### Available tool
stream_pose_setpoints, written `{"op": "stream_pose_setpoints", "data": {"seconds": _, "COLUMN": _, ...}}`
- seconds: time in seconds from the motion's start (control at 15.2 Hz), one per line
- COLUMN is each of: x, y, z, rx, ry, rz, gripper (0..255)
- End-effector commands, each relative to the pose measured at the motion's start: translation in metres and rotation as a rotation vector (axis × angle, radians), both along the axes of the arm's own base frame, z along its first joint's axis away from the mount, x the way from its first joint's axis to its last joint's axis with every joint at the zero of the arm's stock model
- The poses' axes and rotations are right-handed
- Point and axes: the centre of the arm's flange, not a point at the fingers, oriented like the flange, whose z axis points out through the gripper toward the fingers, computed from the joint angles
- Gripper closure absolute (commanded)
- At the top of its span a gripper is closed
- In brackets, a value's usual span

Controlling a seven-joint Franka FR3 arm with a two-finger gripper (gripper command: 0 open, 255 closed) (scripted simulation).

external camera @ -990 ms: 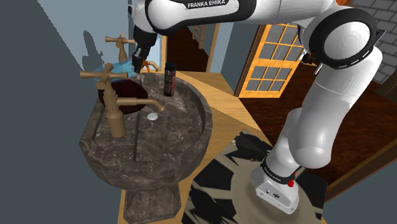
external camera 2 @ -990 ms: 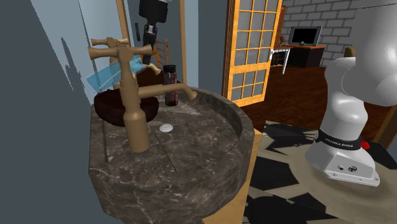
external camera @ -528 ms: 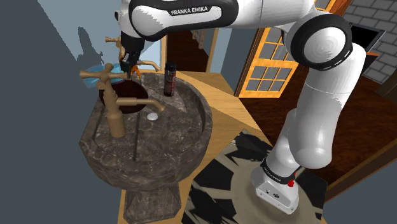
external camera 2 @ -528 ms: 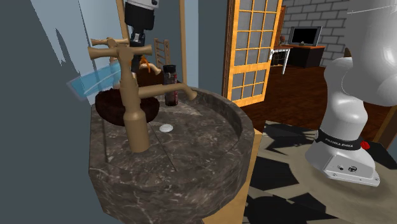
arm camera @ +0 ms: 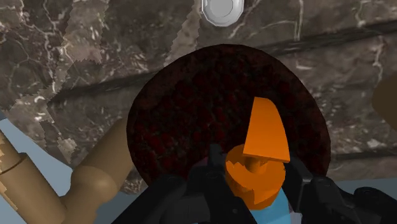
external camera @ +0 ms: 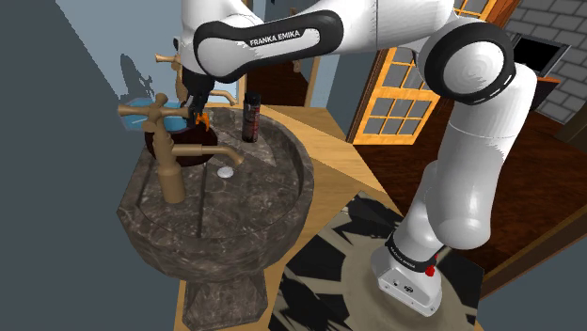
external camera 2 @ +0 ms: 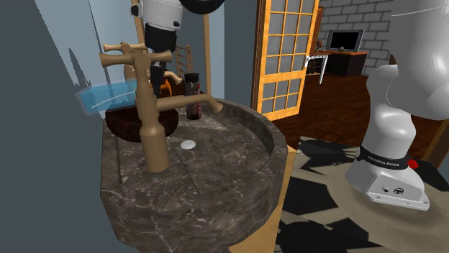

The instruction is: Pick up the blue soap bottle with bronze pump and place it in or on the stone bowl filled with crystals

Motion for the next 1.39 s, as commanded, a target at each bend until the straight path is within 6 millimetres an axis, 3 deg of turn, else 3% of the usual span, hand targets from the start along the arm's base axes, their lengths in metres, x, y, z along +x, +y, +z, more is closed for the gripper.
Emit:
{"op": "stream_pose_setpoints", "data": {"seconds": 0.0, "x": -0.001, "y": 0.009, "z": 0.003, "rx": 0.020, "ry": -0.029, "rz": 0.015, "gripper": 255}}
{"op": "stream_pose_setpoints", "data": {"seconds": 0.33, "x": -0.001, "y": 0.009, "z": 0.003, "rx": 0.020, "ry": -0.029, "rz": 0.015, "gripper": 255}}
{"op": "stream_pose_setpoints", "data": {"seconds": 0.4, "x": -0.001, "y": 0.009, "z": 0.002, "rx": 0.020, "ry": -0.029, "rz": 0.015, "gripper": 0}}
{"op": "stream_pose_setpoints", "data": {"seconds": 0.73, "x": -0.001, "y": 0.009, "z": 0.003, "rx": 0.020, "ry": -0.029, "rz": 0.015, "gripper": 0}}
{"op": "stream_pose_setpoints", "data": {"seconds": 0.99, "x": -0.015, "y": 0.005, "z": 0.050, "rx": 0.020, "ry": -0.029, "rz": 0.015, "gripper": 0}}
{"op": "stream_pose_setpoints", "data": {"seconds": 1.32, "x": -0.015, "y": 0.005, "z": 0.050, "rx": 0.020, "ry": -0.029, "rz": 0.015, "gripper": 0}}
